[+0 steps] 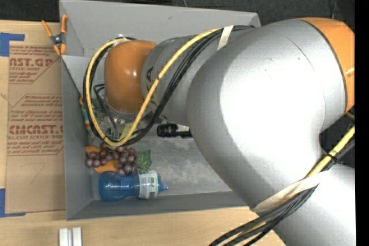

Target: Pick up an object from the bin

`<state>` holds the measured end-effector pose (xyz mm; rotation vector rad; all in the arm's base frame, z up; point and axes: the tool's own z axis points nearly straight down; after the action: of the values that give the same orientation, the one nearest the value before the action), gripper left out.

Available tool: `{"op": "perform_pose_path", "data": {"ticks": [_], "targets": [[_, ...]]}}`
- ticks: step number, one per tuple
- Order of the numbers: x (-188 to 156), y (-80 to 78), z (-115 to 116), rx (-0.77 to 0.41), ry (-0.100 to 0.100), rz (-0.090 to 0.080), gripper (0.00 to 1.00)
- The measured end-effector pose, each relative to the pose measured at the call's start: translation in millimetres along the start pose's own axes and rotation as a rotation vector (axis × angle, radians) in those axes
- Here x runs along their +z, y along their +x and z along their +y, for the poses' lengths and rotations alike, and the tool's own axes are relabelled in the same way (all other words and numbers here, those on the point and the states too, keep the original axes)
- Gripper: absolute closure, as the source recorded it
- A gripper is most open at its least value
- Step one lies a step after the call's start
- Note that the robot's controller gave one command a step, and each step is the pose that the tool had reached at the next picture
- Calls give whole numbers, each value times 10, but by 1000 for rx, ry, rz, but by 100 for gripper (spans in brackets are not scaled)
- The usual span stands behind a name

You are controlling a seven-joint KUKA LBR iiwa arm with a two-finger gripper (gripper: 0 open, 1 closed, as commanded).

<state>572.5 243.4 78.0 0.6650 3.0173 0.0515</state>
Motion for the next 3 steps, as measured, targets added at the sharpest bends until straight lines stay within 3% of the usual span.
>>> {"op": "perform_pose_path", "data": {"ticks": [3], "targets": [[-171,-14,12,0,-2,-1,100]]}}
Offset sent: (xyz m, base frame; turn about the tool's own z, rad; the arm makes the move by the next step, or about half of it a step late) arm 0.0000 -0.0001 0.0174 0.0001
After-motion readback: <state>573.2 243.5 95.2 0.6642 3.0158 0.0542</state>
